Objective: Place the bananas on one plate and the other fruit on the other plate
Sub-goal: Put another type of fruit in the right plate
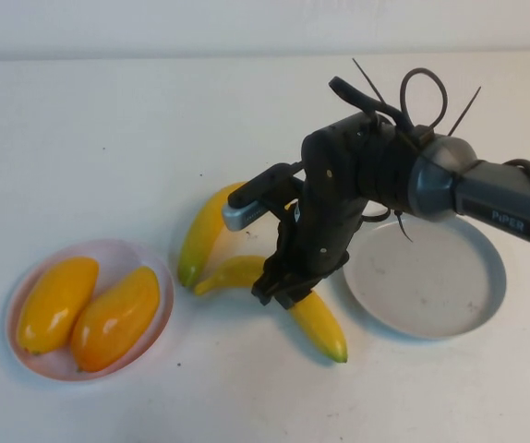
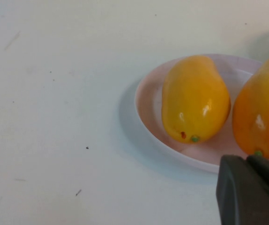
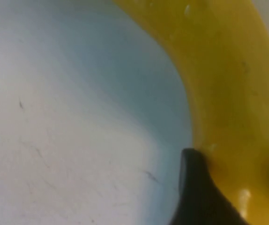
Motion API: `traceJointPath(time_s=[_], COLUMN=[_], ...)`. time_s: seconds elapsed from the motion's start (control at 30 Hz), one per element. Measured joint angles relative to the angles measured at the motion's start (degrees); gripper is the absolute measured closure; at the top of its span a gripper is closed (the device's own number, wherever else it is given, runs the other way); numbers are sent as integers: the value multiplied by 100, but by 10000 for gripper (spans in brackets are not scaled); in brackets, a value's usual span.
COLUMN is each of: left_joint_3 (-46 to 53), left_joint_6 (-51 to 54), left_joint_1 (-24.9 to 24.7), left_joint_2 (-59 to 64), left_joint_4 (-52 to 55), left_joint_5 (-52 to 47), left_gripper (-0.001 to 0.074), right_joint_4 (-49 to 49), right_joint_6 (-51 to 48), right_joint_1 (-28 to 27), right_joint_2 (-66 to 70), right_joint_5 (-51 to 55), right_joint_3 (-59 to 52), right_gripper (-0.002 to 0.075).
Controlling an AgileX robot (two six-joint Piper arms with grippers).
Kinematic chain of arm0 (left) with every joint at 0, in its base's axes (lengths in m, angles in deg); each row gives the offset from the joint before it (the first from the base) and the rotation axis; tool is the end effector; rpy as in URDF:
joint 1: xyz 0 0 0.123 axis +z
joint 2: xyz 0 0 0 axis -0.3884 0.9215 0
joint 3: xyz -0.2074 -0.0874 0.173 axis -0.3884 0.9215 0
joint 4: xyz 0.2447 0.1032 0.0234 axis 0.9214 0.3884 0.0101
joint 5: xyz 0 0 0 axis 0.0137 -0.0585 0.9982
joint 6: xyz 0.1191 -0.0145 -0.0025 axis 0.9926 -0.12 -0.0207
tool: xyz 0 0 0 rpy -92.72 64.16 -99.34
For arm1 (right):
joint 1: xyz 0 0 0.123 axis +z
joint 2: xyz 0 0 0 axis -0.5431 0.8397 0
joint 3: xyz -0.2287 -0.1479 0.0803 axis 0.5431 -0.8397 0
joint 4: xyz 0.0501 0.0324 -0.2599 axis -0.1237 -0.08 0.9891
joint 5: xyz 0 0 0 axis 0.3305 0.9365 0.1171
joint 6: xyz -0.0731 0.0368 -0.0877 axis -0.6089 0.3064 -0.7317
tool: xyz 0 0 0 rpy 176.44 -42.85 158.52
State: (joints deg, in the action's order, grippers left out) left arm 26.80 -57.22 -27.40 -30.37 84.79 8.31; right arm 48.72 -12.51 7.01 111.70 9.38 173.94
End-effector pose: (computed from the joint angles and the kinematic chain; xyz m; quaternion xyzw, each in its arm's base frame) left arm 0.0961 -0.0089 0.1625 0.0497 0.8040 -0.0176 0.5922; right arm 0.3494 0.3013 0.1617 -0.3767 0.9182 0.0635 0.1047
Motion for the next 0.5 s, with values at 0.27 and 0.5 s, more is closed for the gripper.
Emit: traceJointPath(time_s=[0.27,0.5], left_joint_3=[0,0], left_joint_6=[0,0], left_joint_1=[0,0], left_joint_2=[0,0], left_joint_4=[0,0], left_joint_5=[0,0], left_gripper=[738,738], right_joint_4=[44,565], right_joint_6=[371,1575], right_joint_1=[9,-255], right_joint_2=[-91,-1232], right_joint_5=[94,203], right_joint_3=[9,-385], right_gripper=[442,442])
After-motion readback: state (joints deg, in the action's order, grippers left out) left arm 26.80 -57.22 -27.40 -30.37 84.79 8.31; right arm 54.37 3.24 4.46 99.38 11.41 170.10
